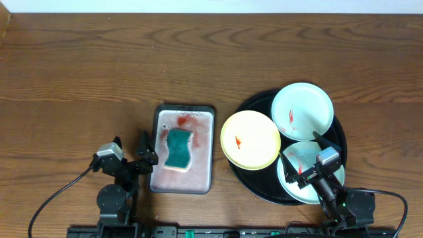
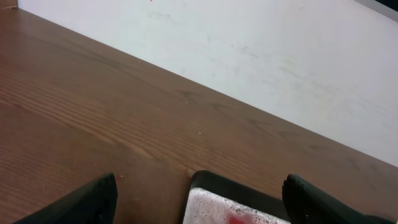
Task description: Clean dirty plates on tray and stack at the side
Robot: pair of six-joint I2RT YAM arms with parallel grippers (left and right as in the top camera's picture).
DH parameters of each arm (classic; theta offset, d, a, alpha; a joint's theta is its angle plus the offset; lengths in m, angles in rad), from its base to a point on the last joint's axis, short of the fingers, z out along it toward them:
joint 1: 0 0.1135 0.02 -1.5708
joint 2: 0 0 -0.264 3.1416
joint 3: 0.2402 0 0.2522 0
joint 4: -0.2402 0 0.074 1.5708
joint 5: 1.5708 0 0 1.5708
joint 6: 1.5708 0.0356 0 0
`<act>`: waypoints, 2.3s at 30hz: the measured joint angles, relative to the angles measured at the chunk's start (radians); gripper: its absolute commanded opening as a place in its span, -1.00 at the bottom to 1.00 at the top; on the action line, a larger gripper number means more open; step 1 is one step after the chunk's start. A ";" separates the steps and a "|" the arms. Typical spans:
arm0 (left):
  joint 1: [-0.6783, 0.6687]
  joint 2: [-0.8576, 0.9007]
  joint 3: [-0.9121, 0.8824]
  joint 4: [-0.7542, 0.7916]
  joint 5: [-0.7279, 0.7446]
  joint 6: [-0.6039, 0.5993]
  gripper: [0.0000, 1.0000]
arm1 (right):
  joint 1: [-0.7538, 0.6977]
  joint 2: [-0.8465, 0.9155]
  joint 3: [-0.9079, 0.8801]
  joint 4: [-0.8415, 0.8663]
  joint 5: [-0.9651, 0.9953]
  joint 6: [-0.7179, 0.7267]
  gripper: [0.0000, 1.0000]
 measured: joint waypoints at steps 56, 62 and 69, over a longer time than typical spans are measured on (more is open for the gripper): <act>-0.005 1.277 1.152 -1.078 0.410 0.033 0.60 | 0.000 1.242 1.279 -0.885 -0.188 0.047 0.99; -0.145 1.360 1.152 -1.121 0.354 0.074 0.61 | 0.002 1.255 1.281 -0.975 -0.196 0.049 0.98; -0.349 1.411 1.076 -1.007 0.051 -0.016 0.57 | 0.047 1.255 1.281 -1.117 -0.080 0.045 0.96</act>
